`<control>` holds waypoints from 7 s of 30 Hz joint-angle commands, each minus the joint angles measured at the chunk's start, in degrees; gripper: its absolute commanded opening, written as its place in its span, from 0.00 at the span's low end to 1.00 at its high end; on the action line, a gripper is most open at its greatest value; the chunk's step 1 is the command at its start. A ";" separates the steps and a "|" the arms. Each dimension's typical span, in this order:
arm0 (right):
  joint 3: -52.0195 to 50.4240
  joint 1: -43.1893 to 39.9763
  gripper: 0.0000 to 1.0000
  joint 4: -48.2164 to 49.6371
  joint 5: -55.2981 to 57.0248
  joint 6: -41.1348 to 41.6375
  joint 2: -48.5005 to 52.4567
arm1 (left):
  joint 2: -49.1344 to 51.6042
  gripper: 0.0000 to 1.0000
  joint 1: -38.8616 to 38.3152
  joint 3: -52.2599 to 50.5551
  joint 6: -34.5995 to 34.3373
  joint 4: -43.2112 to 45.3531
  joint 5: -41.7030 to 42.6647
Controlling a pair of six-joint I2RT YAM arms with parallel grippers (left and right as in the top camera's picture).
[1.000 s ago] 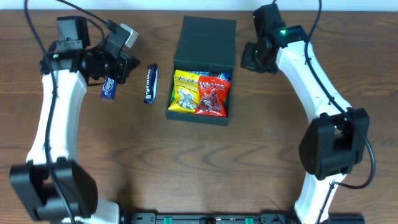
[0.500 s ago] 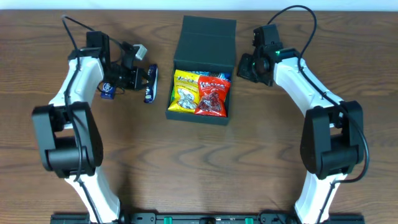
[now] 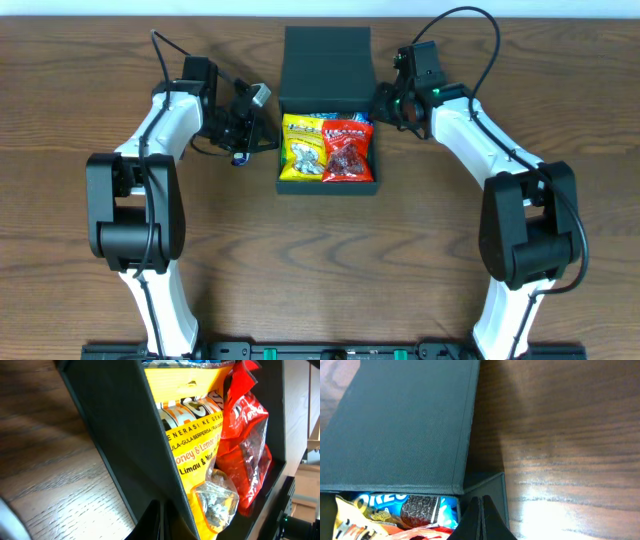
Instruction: Pack container
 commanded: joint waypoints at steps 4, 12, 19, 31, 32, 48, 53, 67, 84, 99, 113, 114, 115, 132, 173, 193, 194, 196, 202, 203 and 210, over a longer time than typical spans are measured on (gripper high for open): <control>-0.31 0.70 0.01 0.59 -1.81 0.09 1.25 | 1.11 0.06 -1.88 0.81 -1.46 0.46 1.51; -0.02 -1.70 0.01 -0.17 -1.18 -2.86 1.20 | 1.09 0.06 -1.44 0.85 -1.46 0.46 1.51; 3.74 -7.26 0.01 -7.19 -1.84 -2.84 1.03 | -1.03 0.06 1.25 0.90 -1.88 0.76 0.59; 10.58 -8.72 0.01 -11.87 -1.79 -9.01 -2.05 | -9.38 0.12 3.67 0.90 -4.46 4.22 -29.77; 10.60 -8.72 0.02 -11.74 -1.79 -9.01 -2.14 | -9.11 0.21 3.65 0.87 -4.46 4.59 -30.86; 10.60 -8.72 0.03 -11.96 -1.79 -8.96 -2.14 | -4.44 0.50 1.68 0.85 -2.64 4.83 -34.49; 10.60 -8.72 0.03 -12.00 -1.81 -8.96 -2.14 | -3.08 0.49 -1.64 0.85 -0.50 4.98 -40.61; 10.60 -8.72 0.03 -12.00 -1.77 -8.98 -2.14 | 0.79 0.42 -3.78 0.83 -0.57 6.60 -44.24; 10.60 -8.72 0.04 -11.98 -1.57 -8.98 -2.14 | 2.56 0.39 -4.13 0.83 -2.56 7.56 -41.22; 10.60 -8.72 0.04 -12.00 -1.60 -8.98 -2.12 | 2.58 0.18 -4.13 0.83 -2.75 8.13 -41.22; 10.60 -11.67 0.03 -13.07 -1.60 -8.98 -2.97 | -4.98 0.09 -4.15 6.14 -5.53 3.17 -41.66; 10.60 -11.98 0.03 -13.18 -1.62 -8.98 -3.06 | -6.16 0.08 -4.20 6.75 -6.23 3.15 -41.70; 10.60 -12.28 0.03 -13.31 -1.60 -8.98 -3.19 | -7.37 0.08 -4.20 7.26 -6.45 3.19 -41.66; 10.60 -16.96 0.03 -13.05 -1.60 -9.01 -3.30 | -13.07 0.06 -21.77 8.37 -29.90 6.62 -36.50; 10.62 -22.18 0.02 -14.14 -23.91 -32.74 -4.76 | -16.24 0.58 -17.59 8.39 -29.24 10.75 -42.29; 10.62 -19.41 0.03 -14.29 -23.87 -29.29 -4.76 | -13.99 0.66 7.26 2.29 -7.93 5.03 -54.80; 10.62 -19.12 0.04 -14.29 -23.87 -29.27 -4.76 | -13.11 0.66 7.72 1.66 -6.91 5.38 -54.14; 10.62 -18.75 0.04 -14.32 -23.89 -29.27 -4.76 | -10.97 0.67 8.31 0.83 -4.81 5.90 -53.96; 10.62 -18.36 0.04 -14.56 -23.89 -28.17 -4.76 | -3.82 0.70 9.03 0.81 -3.45 7.30 -52.61; 10.62 -18.36 0.04 -14.60 -23.87 -28.00 -4.76 | -3.08 0.70 9.14 0.81 -3.45 7.37 -52.24; 10.62 -18.36 0.04 -14.58 -23.87 -27.80 -4.76 | 1.86 0.70 10.10 0.81 -3.06 7.96 -49.64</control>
